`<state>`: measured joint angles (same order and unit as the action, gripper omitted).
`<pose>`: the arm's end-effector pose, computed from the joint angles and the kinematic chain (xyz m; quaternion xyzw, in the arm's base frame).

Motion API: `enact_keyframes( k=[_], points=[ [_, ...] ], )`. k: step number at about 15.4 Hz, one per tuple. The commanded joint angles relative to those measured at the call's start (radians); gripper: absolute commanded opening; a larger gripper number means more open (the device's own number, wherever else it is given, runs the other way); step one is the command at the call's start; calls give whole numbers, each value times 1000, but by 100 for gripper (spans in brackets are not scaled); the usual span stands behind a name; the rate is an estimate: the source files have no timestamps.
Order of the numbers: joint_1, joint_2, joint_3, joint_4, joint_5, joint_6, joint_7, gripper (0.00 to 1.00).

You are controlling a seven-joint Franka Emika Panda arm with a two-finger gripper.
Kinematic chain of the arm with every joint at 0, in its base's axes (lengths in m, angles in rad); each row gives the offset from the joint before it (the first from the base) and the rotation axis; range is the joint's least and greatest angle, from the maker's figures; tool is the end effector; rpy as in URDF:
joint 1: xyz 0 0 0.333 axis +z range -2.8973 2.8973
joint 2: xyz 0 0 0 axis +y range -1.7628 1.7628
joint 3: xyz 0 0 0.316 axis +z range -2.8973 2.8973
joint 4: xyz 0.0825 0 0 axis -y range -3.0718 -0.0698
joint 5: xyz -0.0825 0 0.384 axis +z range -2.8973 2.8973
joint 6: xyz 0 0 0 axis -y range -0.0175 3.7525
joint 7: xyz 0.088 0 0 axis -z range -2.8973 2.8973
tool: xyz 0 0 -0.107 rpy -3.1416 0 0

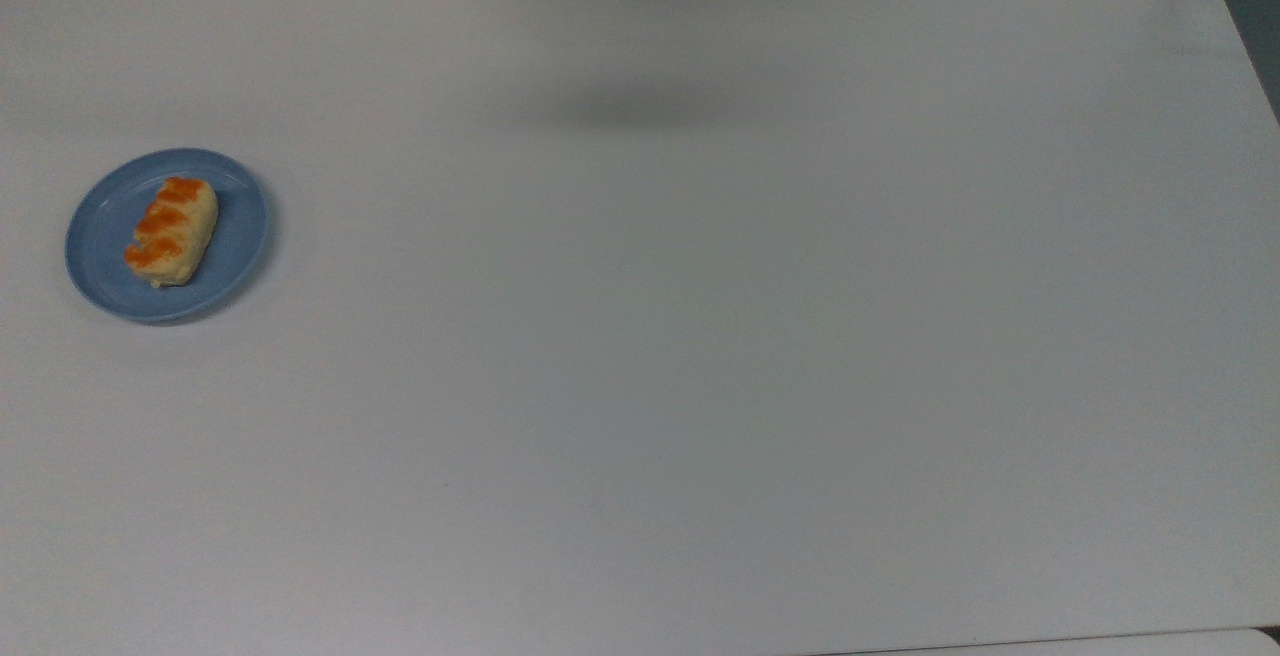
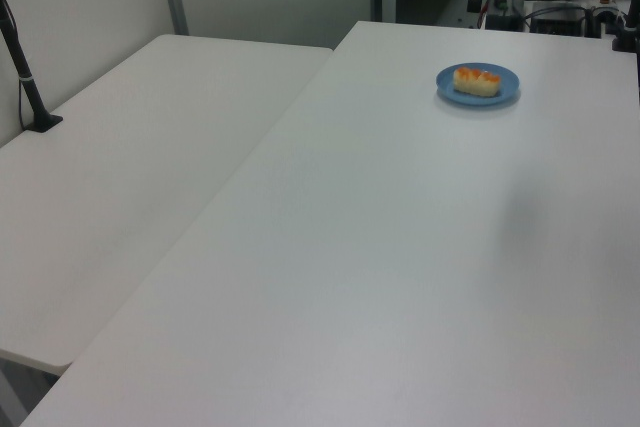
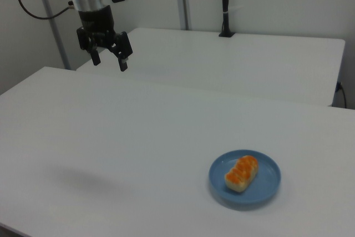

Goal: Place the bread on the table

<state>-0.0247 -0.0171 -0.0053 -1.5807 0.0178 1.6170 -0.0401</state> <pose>0.5539 -0.0148 0.6335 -0.9996 -0.0049 -0.0270 0.0080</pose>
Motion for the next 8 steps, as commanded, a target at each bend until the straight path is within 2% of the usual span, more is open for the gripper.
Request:
enact_keyframes(
  k=[1,8],
  points=[
    [3,-6,-7,-2,14,-11,-20,100],
    [-14,-14,-9,2,-50,-75,-29,100]
  ],
)
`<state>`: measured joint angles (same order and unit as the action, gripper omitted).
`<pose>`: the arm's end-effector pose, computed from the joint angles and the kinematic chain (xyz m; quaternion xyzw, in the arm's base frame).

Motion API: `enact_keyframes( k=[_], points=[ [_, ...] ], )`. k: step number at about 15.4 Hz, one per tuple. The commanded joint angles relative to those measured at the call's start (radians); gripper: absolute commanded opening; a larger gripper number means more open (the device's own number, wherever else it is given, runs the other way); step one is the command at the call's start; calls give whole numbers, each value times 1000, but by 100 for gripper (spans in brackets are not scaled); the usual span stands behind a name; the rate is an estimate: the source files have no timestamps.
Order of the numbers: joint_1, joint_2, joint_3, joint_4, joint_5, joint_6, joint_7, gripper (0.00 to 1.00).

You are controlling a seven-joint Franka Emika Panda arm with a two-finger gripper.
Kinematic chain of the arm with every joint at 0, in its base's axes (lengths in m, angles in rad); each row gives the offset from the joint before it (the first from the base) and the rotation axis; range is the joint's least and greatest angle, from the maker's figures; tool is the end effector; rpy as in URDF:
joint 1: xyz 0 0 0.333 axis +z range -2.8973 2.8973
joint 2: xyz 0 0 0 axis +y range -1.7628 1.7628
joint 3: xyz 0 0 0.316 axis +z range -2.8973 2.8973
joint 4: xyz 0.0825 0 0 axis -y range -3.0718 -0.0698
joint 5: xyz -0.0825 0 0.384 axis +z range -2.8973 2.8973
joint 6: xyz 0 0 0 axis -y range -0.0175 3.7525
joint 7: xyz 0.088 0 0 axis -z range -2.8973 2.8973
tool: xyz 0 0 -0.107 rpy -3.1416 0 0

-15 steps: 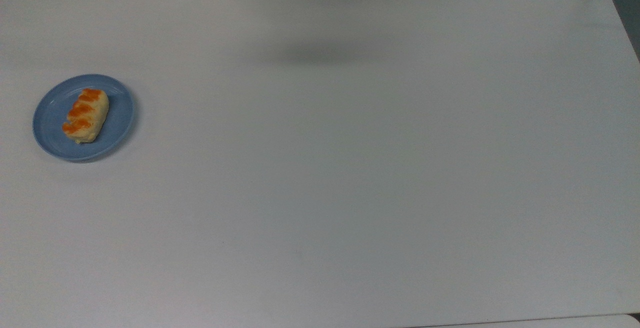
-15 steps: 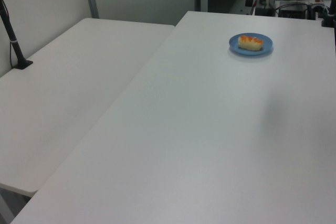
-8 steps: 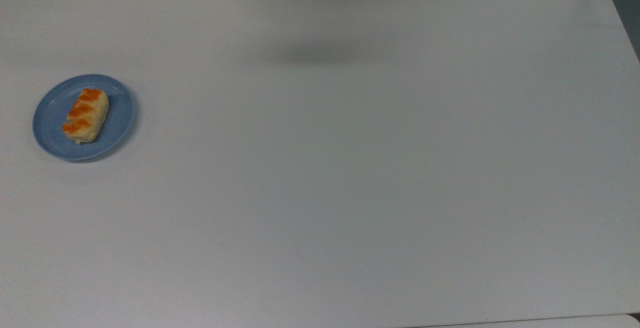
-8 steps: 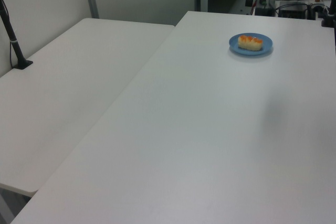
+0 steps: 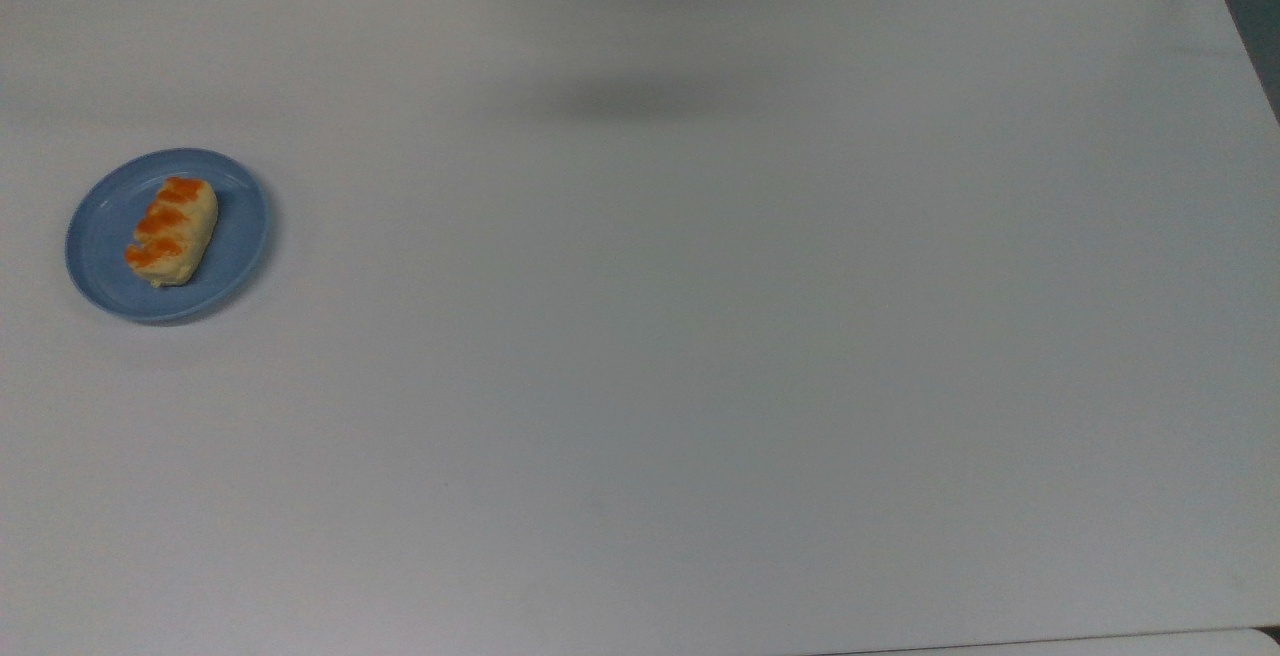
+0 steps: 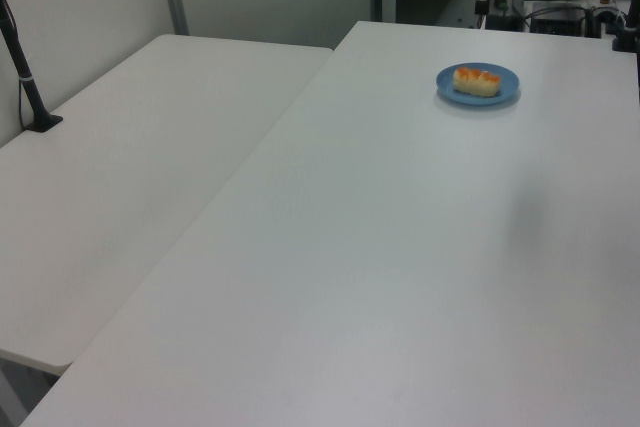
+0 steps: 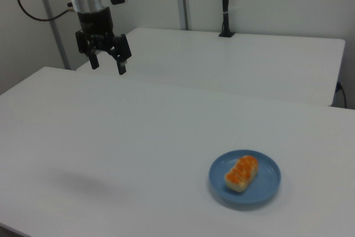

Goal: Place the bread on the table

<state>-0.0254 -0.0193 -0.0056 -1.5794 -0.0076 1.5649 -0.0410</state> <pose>0.5477 -0.0178 0.6306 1.0000 0.0050 0.0023 0.0038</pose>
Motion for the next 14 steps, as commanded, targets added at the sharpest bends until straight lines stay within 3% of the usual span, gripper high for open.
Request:
enact_keyframes(
  k=[1,6,12,14],
  points=[
    [-25,-13,-8,1,-26,-23,-31,100],
    [-91,4,-8,1,-84,13,-103,100],
    [-298,111,-8,-1,-114,183,-425,100],
    [-336,162,-11,-1,-124,256,-448,100]
  ],
)
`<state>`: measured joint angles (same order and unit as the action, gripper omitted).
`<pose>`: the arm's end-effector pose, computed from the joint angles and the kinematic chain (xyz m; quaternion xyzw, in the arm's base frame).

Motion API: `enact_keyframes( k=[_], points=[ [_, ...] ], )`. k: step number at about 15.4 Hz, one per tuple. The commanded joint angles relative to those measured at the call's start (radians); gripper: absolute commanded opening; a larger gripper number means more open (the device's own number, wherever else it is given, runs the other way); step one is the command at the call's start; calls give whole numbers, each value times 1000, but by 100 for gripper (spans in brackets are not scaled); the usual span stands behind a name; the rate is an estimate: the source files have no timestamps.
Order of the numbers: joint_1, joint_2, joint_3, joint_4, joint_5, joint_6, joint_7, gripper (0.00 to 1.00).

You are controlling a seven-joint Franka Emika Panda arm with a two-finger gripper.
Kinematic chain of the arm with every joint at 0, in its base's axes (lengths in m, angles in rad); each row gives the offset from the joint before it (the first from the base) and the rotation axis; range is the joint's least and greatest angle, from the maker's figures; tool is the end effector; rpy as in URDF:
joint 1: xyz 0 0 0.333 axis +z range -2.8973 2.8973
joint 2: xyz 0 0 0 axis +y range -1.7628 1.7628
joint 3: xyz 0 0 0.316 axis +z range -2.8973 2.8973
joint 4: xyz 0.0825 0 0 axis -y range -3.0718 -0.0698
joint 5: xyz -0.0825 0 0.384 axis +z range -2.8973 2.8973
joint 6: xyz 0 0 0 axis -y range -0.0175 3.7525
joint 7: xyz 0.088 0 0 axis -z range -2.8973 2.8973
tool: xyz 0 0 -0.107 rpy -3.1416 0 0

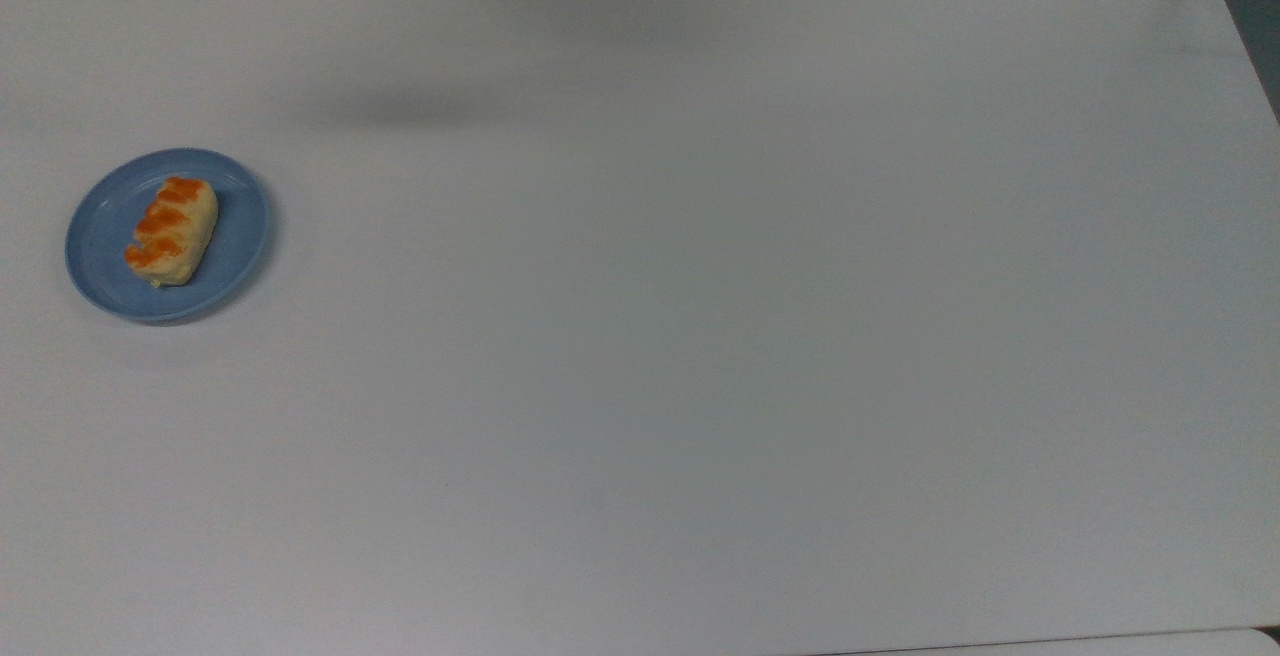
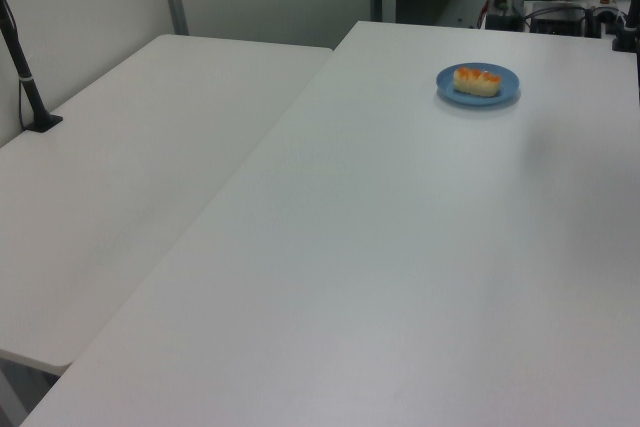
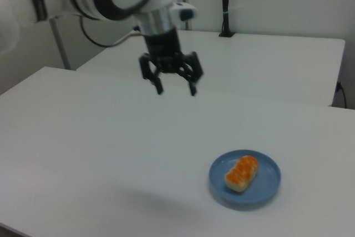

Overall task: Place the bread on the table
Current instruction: 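Move the open gripper over the bread roll on the blue plate, then lower the gripper and close it on the bread roll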

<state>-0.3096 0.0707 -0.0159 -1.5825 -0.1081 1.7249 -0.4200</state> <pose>0.5555 -0.1977 0.5931 0.9965 0.0535 0.0136 0.0635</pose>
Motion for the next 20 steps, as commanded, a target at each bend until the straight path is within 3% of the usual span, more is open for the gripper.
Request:
enact_keyframes(
  k=[1,7,12,15,18,19,20],
  points=[
    [-65,92,-4,-1,-34,135,-69,100],
    [-143,216,-15,-37,-12,349,-33,100],
    [-167,329,-27,-80,143,548,7,100],
    [-167,373,-27,-132,171,689,92,100],
    [-167,394,-27,-142,171,708,84,100],
    [-169,400,-27,-148,165,708,81,97],
    [-171,400,-27,-151,163,708,78,86]
  ],
)
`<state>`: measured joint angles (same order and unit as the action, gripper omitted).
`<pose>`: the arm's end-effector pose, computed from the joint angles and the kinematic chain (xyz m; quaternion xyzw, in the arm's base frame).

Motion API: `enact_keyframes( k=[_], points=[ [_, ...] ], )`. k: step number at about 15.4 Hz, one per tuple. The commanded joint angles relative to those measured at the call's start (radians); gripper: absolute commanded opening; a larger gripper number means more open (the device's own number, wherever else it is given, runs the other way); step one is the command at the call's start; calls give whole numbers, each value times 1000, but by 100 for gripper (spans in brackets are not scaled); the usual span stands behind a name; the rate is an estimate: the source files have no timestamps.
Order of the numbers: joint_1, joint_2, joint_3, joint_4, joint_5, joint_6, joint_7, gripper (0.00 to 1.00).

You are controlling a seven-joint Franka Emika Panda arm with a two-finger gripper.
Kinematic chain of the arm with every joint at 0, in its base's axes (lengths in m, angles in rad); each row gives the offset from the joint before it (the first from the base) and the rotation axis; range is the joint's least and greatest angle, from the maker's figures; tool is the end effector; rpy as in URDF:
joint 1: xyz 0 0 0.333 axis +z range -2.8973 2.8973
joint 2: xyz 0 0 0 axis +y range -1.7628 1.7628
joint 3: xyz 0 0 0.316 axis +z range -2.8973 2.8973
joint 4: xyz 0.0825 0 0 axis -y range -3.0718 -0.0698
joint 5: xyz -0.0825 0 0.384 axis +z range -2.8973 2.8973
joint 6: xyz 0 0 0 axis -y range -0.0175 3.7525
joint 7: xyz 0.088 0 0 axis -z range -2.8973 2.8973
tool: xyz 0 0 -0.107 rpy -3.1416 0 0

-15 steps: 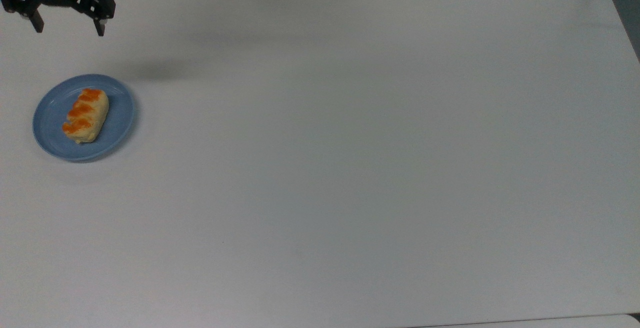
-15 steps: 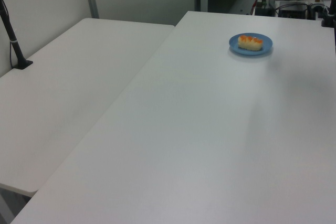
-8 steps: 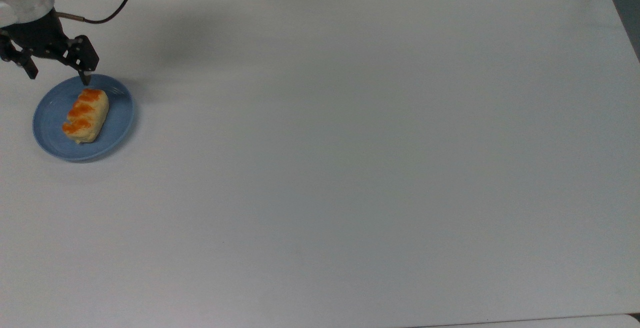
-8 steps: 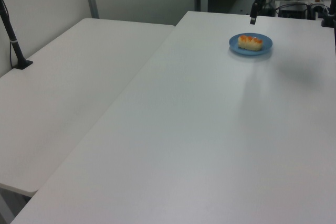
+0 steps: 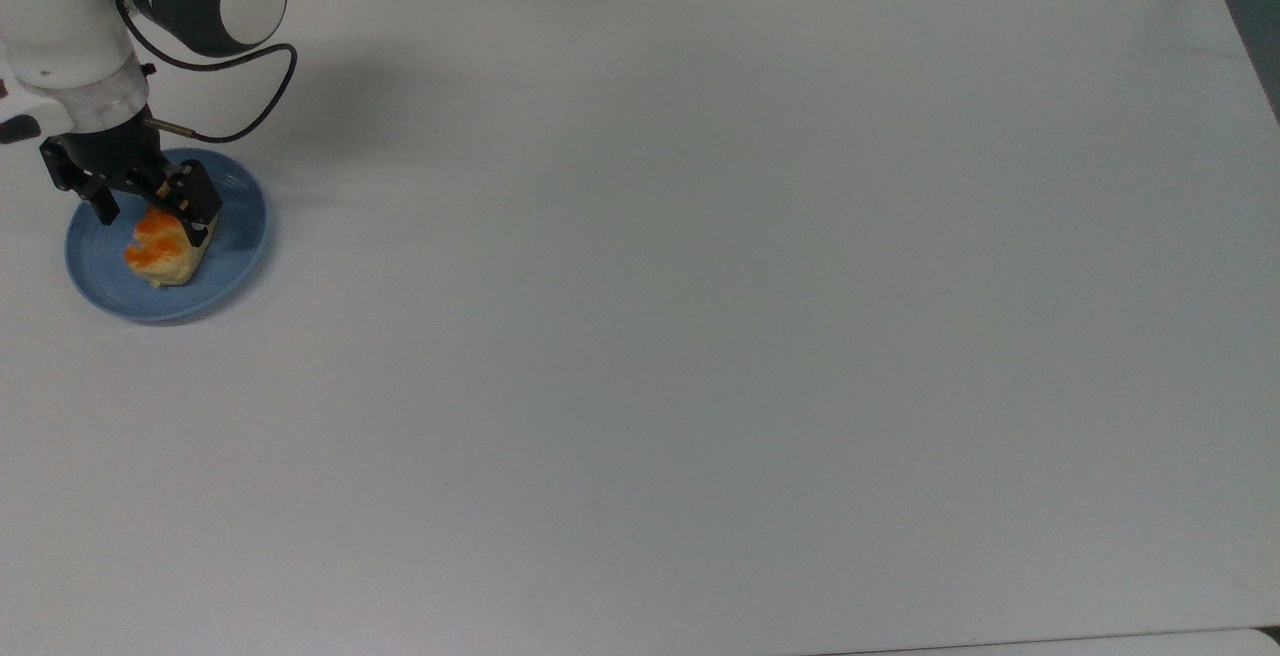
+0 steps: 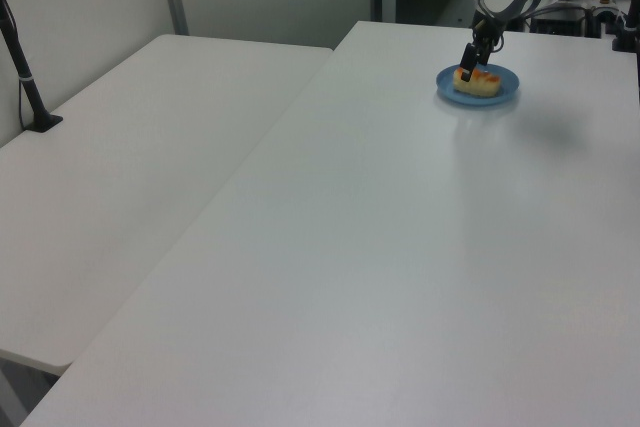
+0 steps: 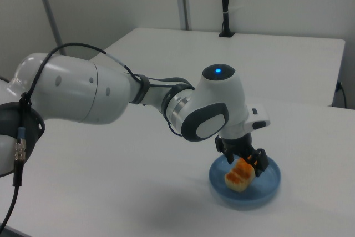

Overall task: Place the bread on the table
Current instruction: 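Lower the gripper and close it on the bread roll, then lift the bread roll off the plate and carry it away from the plate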

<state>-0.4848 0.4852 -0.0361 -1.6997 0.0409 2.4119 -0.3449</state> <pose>0.6014 -0.3414 0.3359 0.9887 -0.0978 0.1060 0.0411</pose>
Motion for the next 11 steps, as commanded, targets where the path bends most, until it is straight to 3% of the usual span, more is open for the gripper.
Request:
enact_keyframes(
  k=[1,3,4,6,10,11],
  points=[
    [2,-13,-7,-35,14,21,3,71],
    [-1,-13,-7,-35,22,20,6,42],
    [-1,-14,-7,-35,24,19,17,38],
    [-3,-20,-7,-31,24,10,18,34],
    [14,-63,10,-9,27,-29,64,35],
    [46,-77,19,2,25,-51,81,37]
  ],
)
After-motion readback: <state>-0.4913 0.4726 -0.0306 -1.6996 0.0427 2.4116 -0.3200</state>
